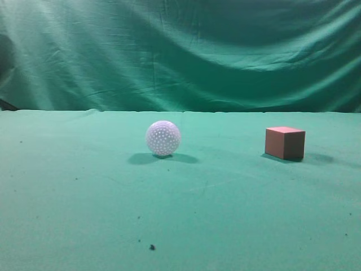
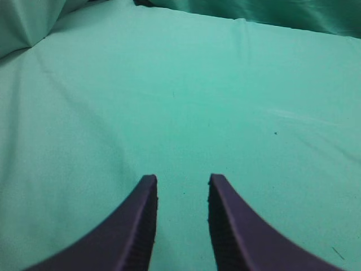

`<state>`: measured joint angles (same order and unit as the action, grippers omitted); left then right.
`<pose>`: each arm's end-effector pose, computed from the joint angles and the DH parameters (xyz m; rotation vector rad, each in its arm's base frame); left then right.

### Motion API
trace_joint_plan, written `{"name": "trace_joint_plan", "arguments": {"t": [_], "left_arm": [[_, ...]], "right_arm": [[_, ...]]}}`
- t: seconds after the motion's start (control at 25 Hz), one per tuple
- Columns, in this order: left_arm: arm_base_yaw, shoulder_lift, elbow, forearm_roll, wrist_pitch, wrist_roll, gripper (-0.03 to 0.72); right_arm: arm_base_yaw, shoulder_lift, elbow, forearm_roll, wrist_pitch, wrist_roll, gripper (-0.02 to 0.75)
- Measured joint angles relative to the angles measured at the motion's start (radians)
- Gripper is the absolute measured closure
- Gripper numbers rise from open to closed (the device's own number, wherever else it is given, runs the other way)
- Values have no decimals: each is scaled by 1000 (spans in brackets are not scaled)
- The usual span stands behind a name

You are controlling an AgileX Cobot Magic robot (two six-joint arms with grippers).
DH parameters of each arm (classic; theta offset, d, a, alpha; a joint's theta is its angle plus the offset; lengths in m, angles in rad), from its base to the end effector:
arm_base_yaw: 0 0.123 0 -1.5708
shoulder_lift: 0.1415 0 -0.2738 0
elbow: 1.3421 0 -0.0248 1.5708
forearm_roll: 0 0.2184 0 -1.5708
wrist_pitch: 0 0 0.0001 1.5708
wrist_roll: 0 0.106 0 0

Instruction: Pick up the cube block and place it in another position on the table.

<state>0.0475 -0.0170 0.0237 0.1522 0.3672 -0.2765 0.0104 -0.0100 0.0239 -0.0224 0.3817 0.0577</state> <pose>0.0453 0.0079 0.1696 -0.2059 1.8417 -0.0099 0.0455 -0.0004 0.1674 0.0306 1.8789 0.0246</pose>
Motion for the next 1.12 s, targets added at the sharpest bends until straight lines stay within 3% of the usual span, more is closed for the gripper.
{"name": "trace_joint_plan", "arguments": {"t": [0.76, 0.84, 1.12], "left_arm": [[0, 0, 0, 0, 0, 0, 426], [0, 0, 0, 0, 0, 0, 426], [0, 0, 0, 0, 0, 0, 426]], "right_arm": [[0, 0, 0, -10, -9, 0, 738], [-2, 0, 2, -14, -76, 0, 738], [-2, 0, 2, 19, -619, 6, 738]]}}
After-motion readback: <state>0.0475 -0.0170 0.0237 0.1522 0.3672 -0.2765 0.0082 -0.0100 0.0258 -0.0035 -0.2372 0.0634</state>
